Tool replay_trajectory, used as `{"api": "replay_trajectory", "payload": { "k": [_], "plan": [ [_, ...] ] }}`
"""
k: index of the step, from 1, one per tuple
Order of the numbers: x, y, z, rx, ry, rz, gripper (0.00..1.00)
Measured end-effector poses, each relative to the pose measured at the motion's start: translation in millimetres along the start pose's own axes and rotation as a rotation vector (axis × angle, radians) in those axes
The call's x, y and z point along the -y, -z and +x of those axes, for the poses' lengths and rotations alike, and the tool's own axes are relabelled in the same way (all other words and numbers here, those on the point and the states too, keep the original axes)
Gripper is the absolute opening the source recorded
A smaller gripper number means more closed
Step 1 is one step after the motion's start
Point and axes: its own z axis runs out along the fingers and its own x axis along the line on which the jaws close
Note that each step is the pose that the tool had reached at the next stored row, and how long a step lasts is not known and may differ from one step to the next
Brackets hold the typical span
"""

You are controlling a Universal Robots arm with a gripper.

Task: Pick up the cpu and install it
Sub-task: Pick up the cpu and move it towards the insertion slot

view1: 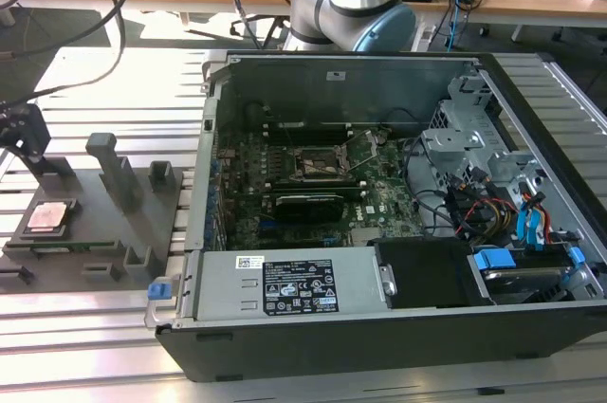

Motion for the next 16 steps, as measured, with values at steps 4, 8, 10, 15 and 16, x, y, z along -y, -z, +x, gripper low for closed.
{"api": "replay_trajectory", "payload": {
  "k": [4, 8, 10, 15, 16],
  "plan": [
    [0.2, -6.5, 0.2, 0.0, 0.0, 0.0, 0.66],
    [0.2, -8.2, 0.2, 0.0005, 0.003, 0.0338, 0.66],
    [0.2, -8.6, 0.2, 0.0011, 0.007, 0.0649, 0.66],
    [0.3, -10.5, 0.2, 0.0014, 0.046, 0.0734, 0.66],
    [0.2, -10.8, 0.2, 0.0016, 0.049, 0.0745, 0.66]
  ]
}}
